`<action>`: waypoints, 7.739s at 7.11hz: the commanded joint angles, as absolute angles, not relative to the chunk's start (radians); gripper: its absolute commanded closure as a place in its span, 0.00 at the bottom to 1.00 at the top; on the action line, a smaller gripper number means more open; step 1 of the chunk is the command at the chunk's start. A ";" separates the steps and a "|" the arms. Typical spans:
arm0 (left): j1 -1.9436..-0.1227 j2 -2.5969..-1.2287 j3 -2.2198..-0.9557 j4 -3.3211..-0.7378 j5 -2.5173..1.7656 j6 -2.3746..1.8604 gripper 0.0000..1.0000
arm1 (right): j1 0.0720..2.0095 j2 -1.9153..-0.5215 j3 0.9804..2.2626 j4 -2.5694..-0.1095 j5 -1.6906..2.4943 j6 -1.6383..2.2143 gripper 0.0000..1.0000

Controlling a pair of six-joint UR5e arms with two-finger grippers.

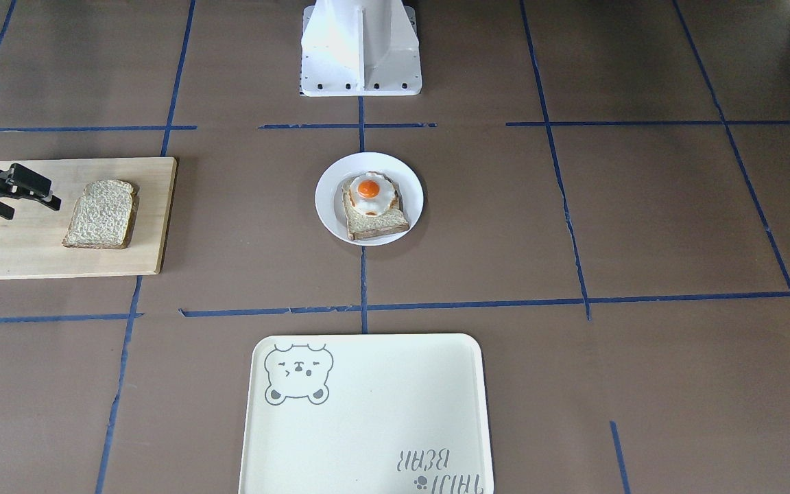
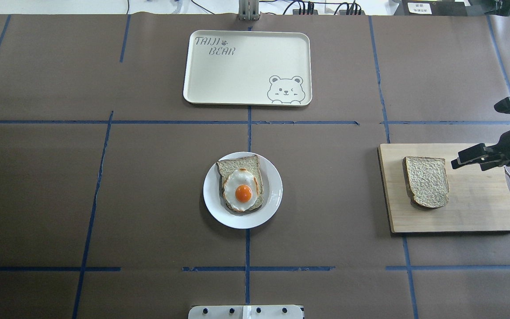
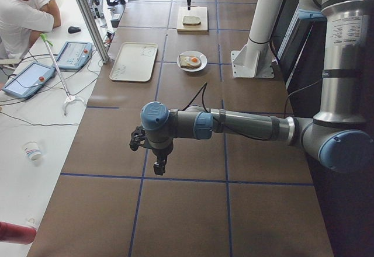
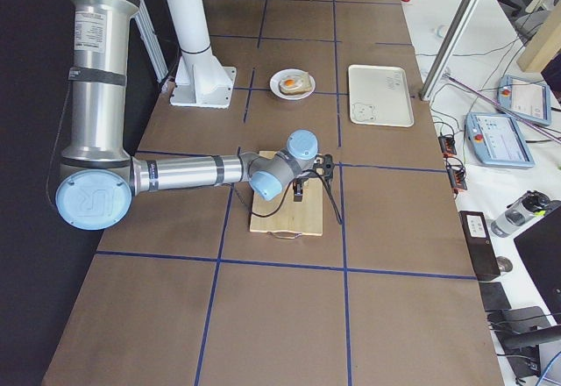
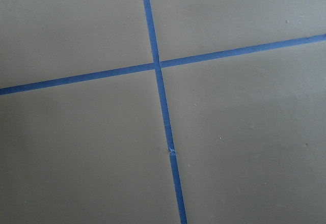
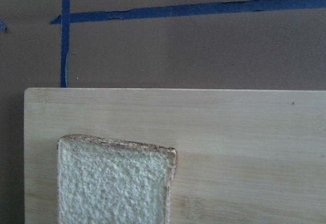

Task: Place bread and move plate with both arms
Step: 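Lower the right gripper onto the bread slice on the cutting board, then close the right gripper on the bread edge and lift it, then carry the bread with the right gripper over the egg toast plate, then lower the bread onto the egg toast and open the right gripper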

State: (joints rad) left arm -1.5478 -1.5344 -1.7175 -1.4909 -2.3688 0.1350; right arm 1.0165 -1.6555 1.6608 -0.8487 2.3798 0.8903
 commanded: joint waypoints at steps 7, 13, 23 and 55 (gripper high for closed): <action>-1.548 -1.536 -1.726 -1.491 -2.370 0.133 0.00 | 0.913 -1.641 1.618 -0.703 2.345 1.127 0.30; -1.548 -1.536 -1.733 -1.491 -2.372 0.120 0.00 | 0.914 -1.646 1.603 -0.704 2.319 1.127 0.36; -1.549 -1.531 -1.755 -1.488 -2.376 0.120 0.00 | 0.917 -1.658 1.658 -0.687 2.368 1.123 1.00; -1.549 -1.525 -1.819 -1.474 -2.376 0.117 0.00 | 0.560 -1.032 1.382 -0.411 2.123 1.316 1.00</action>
State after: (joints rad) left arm -1.5493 -1.5258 -1.8095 -1.4742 -2.3768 0.1166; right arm 0.5590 -1.0356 1.3861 -0.4105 2.1409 1.3203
